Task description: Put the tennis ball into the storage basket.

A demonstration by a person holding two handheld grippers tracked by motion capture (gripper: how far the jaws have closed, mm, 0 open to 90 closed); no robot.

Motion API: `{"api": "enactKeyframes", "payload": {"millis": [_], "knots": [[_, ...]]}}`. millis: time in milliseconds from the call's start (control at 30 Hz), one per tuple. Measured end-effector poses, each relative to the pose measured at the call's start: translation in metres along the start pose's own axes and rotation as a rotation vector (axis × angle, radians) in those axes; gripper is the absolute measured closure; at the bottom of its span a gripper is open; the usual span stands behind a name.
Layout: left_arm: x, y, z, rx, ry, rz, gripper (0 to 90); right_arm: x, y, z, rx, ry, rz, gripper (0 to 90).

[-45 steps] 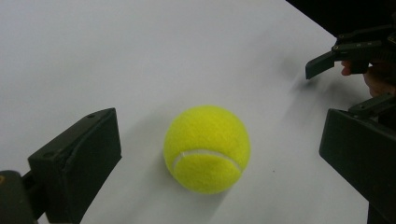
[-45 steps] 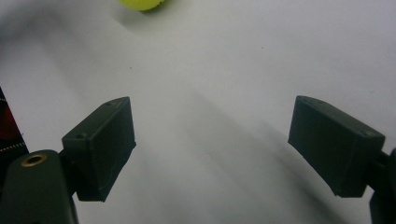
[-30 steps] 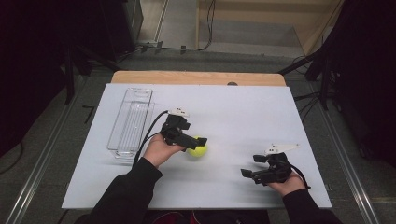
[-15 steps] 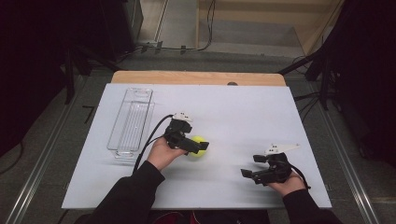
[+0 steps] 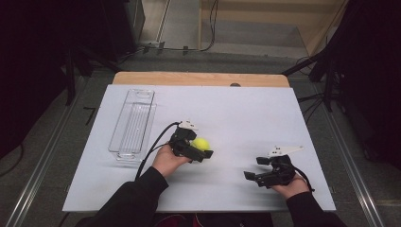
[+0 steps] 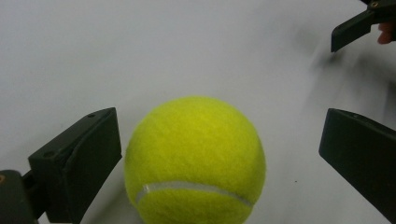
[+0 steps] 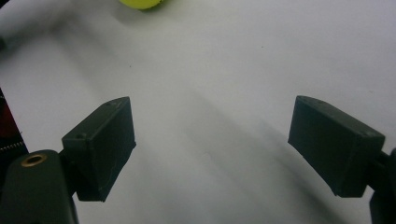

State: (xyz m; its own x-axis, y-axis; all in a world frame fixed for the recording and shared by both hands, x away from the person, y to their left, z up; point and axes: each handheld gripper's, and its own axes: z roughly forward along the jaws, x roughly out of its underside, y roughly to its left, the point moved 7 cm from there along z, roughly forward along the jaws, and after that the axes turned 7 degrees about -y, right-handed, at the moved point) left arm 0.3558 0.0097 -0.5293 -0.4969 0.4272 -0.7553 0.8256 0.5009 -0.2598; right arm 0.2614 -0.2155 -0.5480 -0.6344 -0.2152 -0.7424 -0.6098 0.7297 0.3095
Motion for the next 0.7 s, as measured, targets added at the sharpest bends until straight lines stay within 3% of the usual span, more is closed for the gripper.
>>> {"api": "enactKeyframes", "payload": {"millis": [200,500,700], "knots": [[0.008,0.001,0.005,-0.003,0.004,-0.016,0.0,0.000,0.000,0.000,0.000,0.001,0.000,12.8],[0.018,0.010,0.012,-0.065,0.046,-0.015,1.9,0.000,0.000,0.000,0.001,0.001,0.000,12.8],[0.021,0.013,0.012,-0.089,0.048,-0.003,4.2,0.000,0.000,-0.001,0.000,-0.001,-0.003,12.8]]}}
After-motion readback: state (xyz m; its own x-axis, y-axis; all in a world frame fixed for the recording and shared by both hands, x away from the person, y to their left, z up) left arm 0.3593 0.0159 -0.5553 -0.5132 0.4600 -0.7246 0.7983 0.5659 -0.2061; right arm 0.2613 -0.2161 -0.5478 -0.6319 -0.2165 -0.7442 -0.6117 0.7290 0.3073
